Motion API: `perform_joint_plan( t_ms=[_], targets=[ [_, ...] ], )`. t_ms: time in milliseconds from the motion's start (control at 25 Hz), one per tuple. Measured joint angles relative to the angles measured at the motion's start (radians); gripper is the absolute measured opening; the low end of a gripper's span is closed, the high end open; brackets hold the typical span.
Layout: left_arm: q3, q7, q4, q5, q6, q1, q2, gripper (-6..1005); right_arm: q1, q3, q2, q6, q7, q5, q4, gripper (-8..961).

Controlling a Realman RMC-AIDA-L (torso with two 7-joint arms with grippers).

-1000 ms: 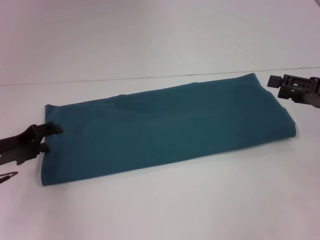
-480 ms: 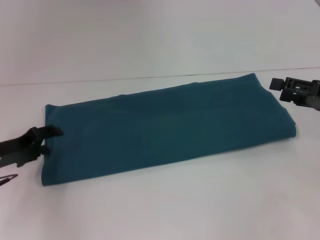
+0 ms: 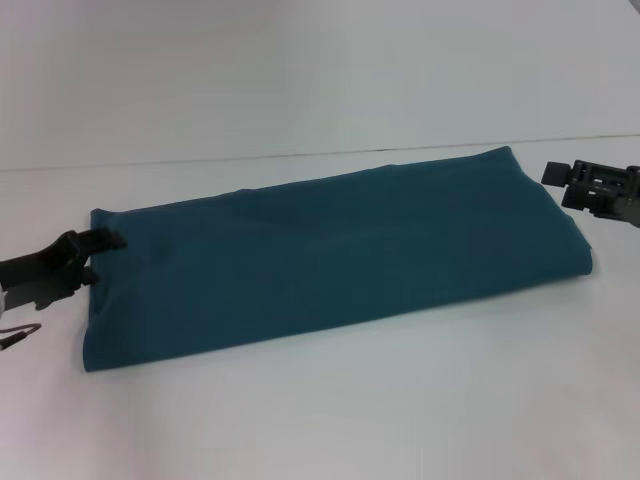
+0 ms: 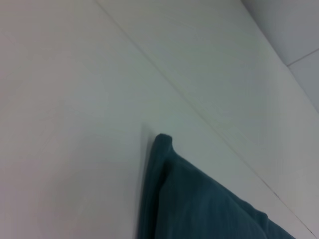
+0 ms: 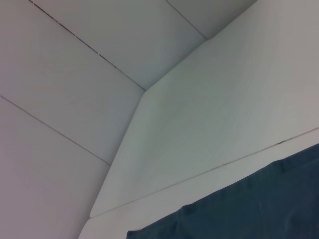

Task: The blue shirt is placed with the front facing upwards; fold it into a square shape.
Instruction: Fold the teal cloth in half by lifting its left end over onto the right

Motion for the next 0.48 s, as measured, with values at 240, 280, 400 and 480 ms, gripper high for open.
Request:
perform_joint_plan(
  t_ms=[240, 280, 400, 480],
  targets=[
    [0.011, 0.016, -0.045, 0.007, -0.051, -0.028, 0.003, 706, 0.000, 0.000, 0.000, 0.002, 0.000, 0.000, 0.000, 866],
    [0.011, 0.021, -0.050, 0.008, -0.054, -0.030, 0.003, 707, 0.000, 0.001, 0.000, 0.002, 0.000, 0.000, 0.000, 866],
    [0.012, 0.024, -0.055, 0.008, -0.056, -0.033, 0.002, 707, -0.001, 0.001, 0.000, 0.003, 0.000, 0.000, 0.000, 866],
    [0.016, 0.024, -0.058, 0.008, -0.057, -0.033, 0.001, 707, -0.001, 0.002, 0.000, 0.004, 0.000, 0.000, 0.000, 866]
  ],
)
